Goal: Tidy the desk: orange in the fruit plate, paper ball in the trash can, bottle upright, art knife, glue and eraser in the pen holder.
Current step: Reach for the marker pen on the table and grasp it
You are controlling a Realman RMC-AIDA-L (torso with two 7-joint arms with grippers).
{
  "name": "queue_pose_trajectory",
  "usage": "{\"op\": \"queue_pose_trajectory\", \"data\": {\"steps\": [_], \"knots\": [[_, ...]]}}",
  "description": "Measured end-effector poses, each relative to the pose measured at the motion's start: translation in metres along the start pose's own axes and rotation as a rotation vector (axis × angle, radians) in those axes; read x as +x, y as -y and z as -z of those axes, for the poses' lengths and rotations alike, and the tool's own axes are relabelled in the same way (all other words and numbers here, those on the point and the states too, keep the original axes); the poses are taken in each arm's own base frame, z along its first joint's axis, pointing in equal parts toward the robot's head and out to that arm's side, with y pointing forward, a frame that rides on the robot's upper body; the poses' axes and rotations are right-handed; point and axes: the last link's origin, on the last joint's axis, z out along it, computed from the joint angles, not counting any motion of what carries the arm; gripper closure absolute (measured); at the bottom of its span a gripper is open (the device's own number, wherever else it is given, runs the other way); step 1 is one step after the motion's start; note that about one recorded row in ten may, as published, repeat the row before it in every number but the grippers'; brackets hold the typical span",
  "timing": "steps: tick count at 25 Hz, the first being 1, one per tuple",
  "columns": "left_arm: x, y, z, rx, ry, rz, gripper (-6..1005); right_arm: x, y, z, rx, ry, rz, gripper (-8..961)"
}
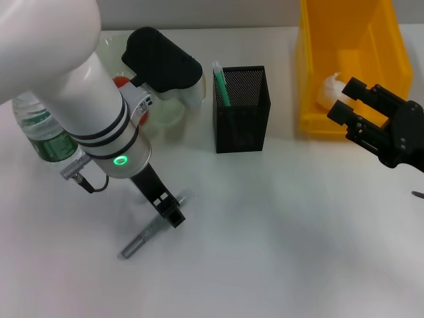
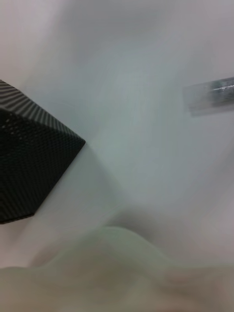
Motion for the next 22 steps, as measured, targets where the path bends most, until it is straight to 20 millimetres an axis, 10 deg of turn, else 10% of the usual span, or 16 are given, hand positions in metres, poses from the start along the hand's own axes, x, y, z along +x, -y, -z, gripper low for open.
{"op": "queue_pose_trajectory", "data": {"steps": [22], "knots": [[-0.0012, -0.0079, -0.0071, 0.005, 0.019, -0.055, 494, 0.0042, 0.0012, 0.0005, 0.019, -0.011, -0.015, 312]]}}
